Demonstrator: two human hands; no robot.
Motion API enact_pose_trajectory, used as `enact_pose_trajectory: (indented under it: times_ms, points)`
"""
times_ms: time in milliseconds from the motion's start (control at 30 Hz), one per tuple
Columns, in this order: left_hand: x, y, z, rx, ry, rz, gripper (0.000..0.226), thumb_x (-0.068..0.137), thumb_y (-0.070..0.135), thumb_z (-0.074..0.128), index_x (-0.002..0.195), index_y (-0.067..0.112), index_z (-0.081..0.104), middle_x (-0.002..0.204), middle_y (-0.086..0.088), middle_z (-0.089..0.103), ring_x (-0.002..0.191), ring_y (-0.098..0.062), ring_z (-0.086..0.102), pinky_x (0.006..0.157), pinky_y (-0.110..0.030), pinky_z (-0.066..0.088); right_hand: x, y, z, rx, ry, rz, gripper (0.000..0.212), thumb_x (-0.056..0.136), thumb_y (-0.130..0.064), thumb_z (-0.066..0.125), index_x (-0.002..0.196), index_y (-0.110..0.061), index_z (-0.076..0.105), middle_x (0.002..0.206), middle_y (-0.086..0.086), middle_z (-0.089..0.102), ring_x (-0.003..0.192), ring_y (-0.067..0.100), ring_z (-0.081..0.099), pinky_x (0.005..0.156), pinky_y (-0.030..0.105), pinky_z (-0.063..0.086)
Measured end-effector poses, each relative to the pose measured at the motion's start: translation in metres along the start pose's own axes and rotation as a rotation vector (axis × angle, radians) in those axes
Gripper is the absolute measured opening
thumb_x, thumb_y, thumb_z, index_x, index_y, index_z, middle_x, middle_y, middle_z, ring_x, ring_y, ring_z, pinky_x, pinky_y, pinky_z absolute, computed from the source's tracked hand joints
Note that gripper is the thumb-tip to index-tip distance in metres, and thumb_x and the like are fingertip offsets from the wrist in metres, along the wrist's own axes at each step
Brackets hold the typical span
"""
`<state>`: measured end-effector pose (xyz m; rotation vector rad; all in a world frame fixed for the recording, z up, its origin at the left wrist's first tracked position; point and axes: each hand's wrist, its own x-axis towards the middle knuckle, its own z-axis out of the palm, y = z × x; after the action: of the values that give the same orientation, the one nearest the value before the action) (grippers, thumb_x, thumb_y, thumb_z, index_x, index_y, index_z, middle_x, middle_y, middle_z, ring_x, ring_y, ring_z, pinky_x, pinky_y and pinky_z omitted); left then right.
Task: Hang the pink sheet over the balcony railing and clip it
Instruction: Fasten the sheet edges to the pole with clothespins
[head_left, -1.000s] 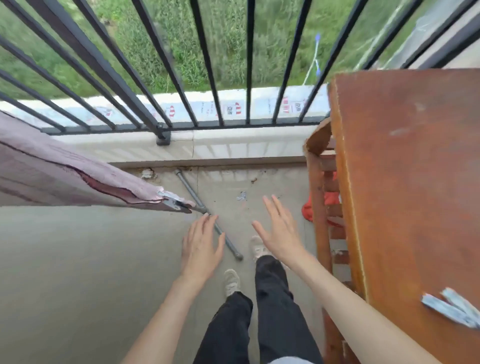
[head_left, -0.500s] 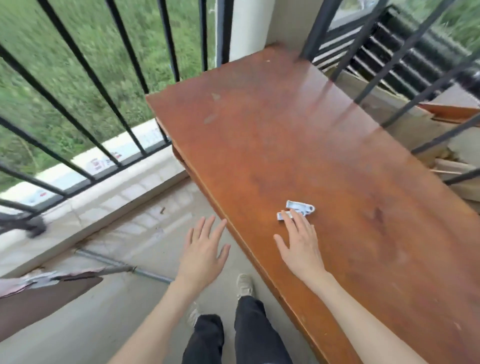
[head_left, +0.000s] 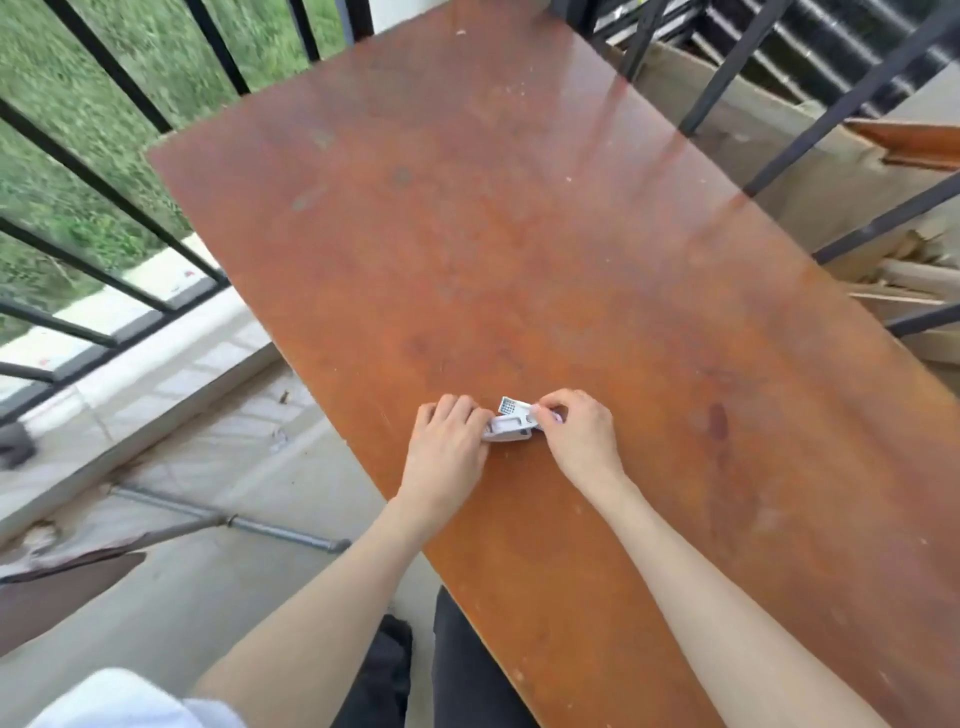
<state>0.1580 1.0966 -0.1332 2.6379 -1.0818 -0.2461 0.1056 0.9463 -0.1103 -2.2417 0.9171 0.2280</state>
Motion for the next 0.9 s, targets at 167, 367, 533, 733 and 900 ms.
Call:
enact_pose_trajectory:
  times_ms: [167, 367, 533, 733, 900]
  points:
    - [-0.023, -0.002, -0.022, -0.086, -0.101, -0.031, 0.016, 0.067, 0.01, 0.072, 0.082, 0.014, 0.068, 0.076, -0.002, 0.061, 0.074, -0.025, 0.059, 0.061, -0.034, 0.041, -0.009, -0.017, -0.002, 0.051, -0.115, 0.058, 0.01, 0.083, -0.015, 0.062, 0.081, -0.009, 0.07, 0.092, 0.008, 0.069, 0.087, 0.02, 0.057, 0.07, 0.022, 0.031]
    - [-0.082, -0.019, -0.066, -0.427, -0.105, -0.33, 0.024, 0.094, 0.024, 0.047, 0.11, 0.011, 0.06, 0.099, -0.004, 0.055, 0.096, -0.024, 0.052, 0.073, -0.026, 0.035, -0.055, -0.065, 0.009, 0.103, -0.14, -0.017, 0.007, 0.087, -0.015, 0.059, 0.082, -0.013, 0.064, 0.084, 0.001, 0.061, 0.085, 0.018, 0.055, 0.07, 0.023, 0.034]
    - [-0.184, -0.076, -0.1, -0.701, 0.089, -0.625, 0.022, 0.09, 0.026, 0.056, 0.091, 0.005, 0.062, 0.071, 0.003, 0.05, 0.075, -0.025, 0.051, 0.066, -0.032, 0.034, -0.125, -0.127, 0.046, 0.253, -0.168, -0.203, 0.005, 0.088, -0.012, 0.06, 0.083, -0.012, 0.061, 0.093, -0.002, 0.064, 0.087, 0.012, 0.058, 0.077, 0.022, 0.042]
    - [-0.365, -0.151, -0.138, -0.792, 0.286, -0.95, 0.021, 0.086, 0.02, 0.061, 0.106, 0.02, 0.068, 0.074, -0.001, 0.061, 0.07, -0.014, 0.056, 0.059, -0.017, 0.034, -0.231, -0.222, 0.159, 0.308, -0.552, -0.271, 0.006, 0.094, -0.002, 0.045, 0.091, -0.007, 0.044, 0.072, 0.004, 0.051, 0.056, 0.01, 0.056, 0.045, 0.014, 0.048]
    - [-0.524, -0.191, -0.161, -0.701, 0.437, -1.258, 0.031, 0.086, 0.019, 0.061, 0.116, 0.014, 0.064, 0.082, -0.002, 0.061, 0.087, -0.015, 0.057, 0.064, -0.012, 0.032, -0.339, -0.306, 0.27, 0.053, -0.865, -0.557, 0.012, 0.094, -0.003, 0.043, 0.104, -0.01, 0.045, 0.086, 0.016, 0.057, 0.052, 0.008, 0.056, 0.041, 0.017, 0.043]
